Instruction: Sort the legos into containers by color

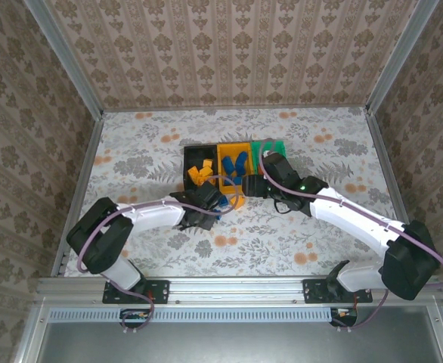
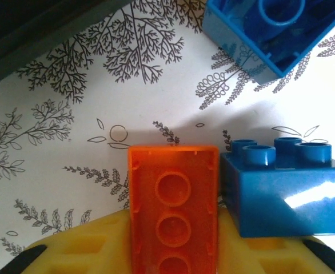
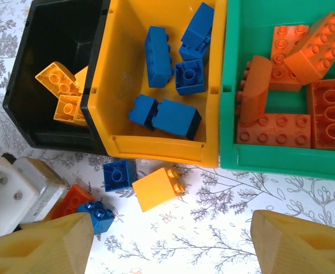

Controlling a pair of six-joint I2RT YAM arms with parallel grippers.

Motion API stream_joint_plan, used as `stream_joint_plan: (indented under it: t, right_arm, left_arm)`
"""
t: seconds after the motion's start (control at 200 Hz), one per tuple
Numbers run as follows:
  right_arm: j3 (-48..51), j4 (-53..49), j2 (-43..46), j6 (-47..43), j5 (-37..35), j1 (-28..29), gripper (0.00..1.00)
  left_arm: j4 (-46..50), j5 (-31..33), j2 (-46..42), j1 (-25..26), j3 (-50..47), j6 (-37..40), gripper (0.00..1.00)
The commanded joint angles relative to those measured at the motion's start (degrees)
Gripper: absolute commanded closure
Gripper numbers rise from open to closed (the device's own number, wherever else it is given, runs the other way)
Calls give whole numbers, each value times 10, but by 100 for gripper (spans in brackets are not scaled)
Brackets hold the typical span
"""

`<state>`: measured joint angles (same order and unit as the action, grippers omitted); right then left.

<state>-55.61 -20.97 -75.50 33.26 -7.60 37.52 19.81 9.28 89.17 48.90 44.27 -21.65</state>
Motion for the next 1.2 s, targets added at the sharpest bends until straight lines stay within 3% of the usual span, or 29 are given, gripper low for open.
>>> stream_joint_plan:
  t: [0.0,0.3,0.45,0.805,1.195]
  right_arm:
    - [8,-7,27,6,-21,-7,25]
    - [51,-23,87,22,-38,-40,25]
    - [85,-35,127,33,-49,-59,25]
    - [137,-68,192,45,-56,-92,25]
    - [164,-79,223,39,-51,-112,24]
  left_arm:
    - [36,14,-37,8,-33,-26,69]
    - [103,25,-177,41,-28,-58,75]
    - [96,4,-189,42,29,-39,75]
    - [-2,-85,44,26,288,33,77]
    - [-3,-158,250,4,509,35,78]
